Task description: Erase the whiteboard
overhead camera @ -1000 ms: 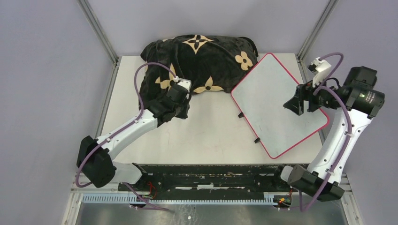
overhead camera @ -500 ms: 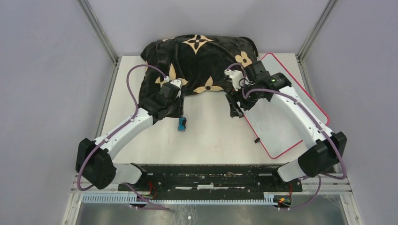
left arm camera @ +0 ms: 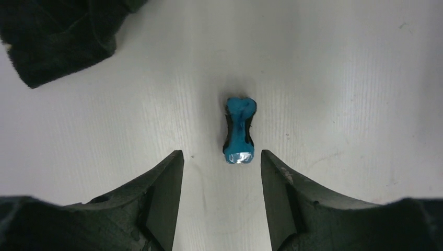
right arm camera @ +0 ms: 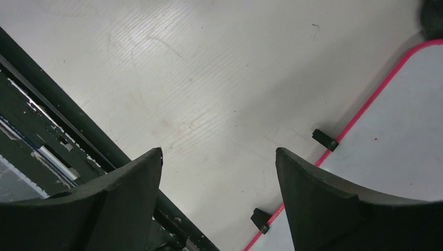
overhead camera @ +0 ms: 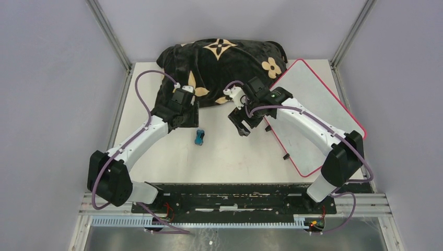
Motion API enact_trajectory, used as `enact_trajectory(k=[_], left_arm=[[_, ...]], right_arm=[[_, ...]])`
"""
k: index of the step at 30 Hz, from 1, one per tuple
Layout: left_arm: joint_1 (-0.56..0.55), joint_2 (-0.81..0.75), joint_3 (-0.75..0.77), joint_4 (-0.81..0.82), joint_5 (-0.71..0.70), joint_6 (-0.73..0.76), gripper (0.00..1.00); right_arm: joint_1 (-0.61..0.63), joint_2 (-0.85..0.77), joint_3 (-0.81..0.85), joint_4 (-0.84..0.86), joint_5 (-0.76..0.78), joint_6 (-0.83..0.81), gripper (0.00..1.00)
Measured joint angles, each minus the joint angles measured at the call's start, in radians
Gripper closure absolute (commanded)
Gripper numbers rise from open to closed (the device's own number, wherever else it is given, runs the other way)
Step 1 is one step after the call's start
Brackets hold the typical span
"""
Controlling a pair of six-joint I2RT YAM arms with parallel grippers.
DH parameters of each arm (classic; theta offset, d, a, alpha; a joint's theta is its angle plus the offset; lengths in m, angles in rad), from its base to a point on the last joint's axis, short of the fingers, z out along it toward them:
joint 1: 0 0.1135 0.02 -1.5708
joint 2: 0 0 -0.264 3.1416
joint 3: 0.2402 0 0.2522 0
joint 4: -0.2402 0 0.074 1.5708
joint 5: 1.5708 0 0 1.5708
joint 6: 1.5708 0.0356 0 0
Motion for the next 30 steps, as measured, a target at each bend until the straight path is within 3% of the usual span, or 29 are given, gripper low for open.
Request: enact_trajectory(k=[9, 17, 30], left_arm=[[0.181, -0.002, 0.030, 0.023, -0.013, -0.001, 0.24], [0.362, 0.006, 0.030, 0.105, -0.015, -0.030, 0.20], [0.447, 0.017, -0.176, 0.355, -0.038, -0.075, 0.15]], right_arm=[[0.024, 0.014, -0.047, 0.093, 0.031, 0.000, 0.08], [0.052, 0.051, -0.071, 0.167, 0.071, 0.006, 0.08], [0.100, 0.123, -0.068, 0.198, 0.084, 0.011, 0.08]])
